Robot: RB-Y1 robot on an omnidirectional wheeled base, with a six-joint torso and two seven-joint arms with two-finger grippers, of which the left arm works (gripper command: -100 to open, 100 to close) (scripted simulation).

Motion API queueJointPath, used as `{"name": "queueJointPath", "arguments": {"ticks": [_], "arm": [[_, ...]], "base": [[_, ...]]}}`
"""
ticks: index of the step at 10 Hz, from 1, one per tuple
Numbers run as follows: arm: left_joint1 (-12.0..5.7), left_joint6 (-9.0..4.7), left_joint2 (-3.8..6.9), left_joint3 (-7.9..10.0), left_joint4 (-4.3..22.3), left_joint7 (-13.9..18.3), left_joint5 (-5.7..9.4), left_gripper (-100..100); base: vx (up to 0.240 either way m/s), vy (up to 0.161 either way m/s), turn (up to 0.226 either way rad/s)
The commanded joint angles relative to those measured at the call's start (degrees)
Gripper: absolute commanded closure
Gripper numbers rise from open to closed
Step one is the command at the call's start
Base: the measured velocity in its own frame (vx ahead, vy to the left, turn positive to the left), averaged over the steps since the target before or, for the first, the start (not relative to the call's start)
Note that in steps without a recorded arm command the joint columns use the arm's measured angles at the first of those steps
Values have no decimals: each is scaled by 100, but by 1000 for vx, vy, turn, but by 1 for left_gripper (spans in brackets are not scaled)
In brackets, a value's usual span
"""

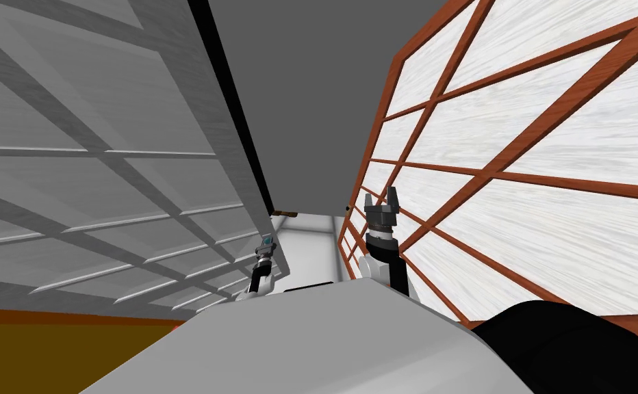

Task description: Push the door open

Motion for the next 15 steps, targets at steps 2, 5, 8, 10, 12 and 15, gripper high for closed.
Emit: {"name": "queueJointPath", "arguments": {"ticks": [2, 5, 8, 10, 12, 15], "arm": [[14, -8, 17, 15, 0, -1, 8, 100], [68, 15, 102, 135, -91, -133, 196, 100], [103, 54, 155, 223, -348, -215, 323, 100], [145, 25, 208, 329, -236, -313, 475, 100], [177, 29, 237, 410, -297, -389, 592, 100], [210, 33, 265, 494, -359, -467, 712, 100]], "base": [[-9, -1, 1], [86, 10, -73], [131, 9, -44], [120, 10, -75], [100, 19, -62], [78, 15, -35]]}}
